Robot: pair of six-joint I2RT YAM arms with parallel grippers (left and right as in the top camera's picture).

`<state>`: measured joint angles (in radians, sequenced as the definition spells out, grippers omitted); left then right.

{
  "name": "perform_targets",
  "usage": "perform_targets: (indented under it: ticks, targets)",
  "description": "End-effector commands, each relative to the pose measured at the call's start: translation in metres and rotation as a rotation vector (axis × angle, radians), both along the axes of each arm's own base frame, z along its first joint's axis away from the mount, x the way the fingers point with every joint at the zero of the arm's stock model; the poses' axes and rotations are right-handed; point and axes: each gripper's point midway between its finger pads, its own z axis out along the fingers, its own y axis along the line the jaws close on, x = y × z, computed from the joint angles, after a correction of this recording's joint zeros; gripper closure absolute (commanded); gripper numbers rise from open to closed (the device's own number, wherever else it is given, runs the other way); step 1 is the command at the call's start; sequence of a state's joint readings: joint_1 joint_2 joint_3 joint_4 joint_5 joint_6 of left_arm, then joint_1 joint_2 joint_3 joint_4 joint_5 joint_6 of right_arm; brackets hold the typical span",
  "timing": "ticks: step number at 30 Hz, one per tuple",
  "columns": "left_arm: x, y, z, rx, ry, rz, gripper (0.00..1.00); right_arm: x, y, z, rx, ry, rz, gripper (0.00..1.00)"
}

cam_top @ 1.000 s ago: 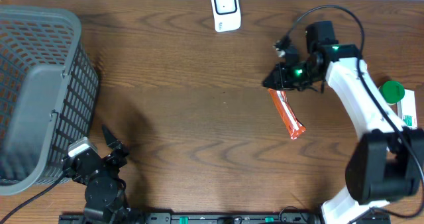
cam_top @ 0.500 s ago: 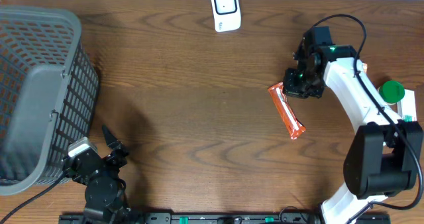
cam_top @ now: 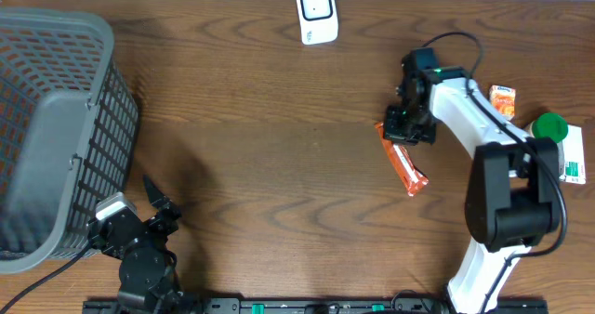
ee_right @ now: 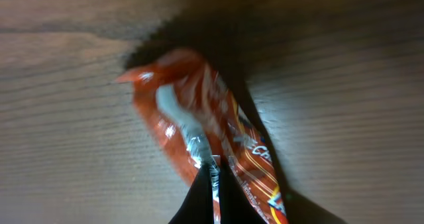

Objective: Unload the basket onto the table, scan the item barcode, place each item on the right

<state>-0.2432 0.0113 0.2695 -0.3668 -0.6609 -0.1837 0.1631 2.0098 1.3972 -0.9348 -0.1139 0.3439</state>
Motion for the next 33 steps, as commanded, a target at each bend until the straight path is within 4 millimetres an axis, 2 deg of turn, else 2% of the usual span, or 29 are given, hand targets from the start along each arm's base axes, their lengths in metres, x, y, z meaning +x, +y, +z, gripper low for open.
perform_targets:
  ticks: [1,5,8,13,15,16,18,19,23,26,30,33]
  targets:
    - [-0.001,0.002,0.002,-0.003,-0.008,0.015,0.14,-0.007,-0.003,-0.024,-0.055,0.058,-0.054,0.99]
    - [-0.001,0.002,0.002,-0.003,-0.008,0.015,0.15,-0.007,-0.003,-0.046,-0.064,0.084,-0.048,0.99]
    - [-0.001,0.002,0.002,-0.003,-0.008,0.015,0.15,-0.005,0.014,-0.049,0.009,0.069,0.059,0.99]
    - [-0.001,0.002,0.002,-0.003,-0.008,0.015,0.15,0.01,0.035,-0.03,0.068,-0.015,0.17,0.99]
    - [-0.001,0.002,0.002,-0.003,-0.008,0.015,0.15,0.013,0.057,-0.018,0.162,-0.052,0.263,0.99]
    - [-0.001,0.002,0.002,-0.003,-0.008,0.015,0.15,0.011,0.074,-0.009,0.245,-0.072,0.337,0.99]
    - [-0.001,0.002,0.002,-0.003,-0.008,0.015,0.15,-0.001,0.103,0.003,0.377,-0.085,0.465,0.99]
    - [-0.001,0.002,0.002,-0.003,-0.008,0.015,0.15,-0.007,0.109,0.004,0.394,-0.079,0.501,0.99]
    - [-0.001,0.002,0.002,-0.003,-0.008,0.015,0.15,-0.034,0.121,-0.001,0.348,-0.019,0.644,0.99]
    - [-0.001,0.002,0.002,-0.003,-0.008,0.015,0.15,-0.045,0.13,-0.004,0.295,0.002,0.696,0.99]
    - [-0.001,0.002,0.002,-0.004,-0.008,0.015,0.15,-0.044,0.145,0.009,0.295,-0.018,0.681,0.99]
    - [-0.001,0.002,0.002,-0.003,-0.008,0.015,0.15,-0.034,0.152,0.029,0.301,-0.059,0.635,0.99]
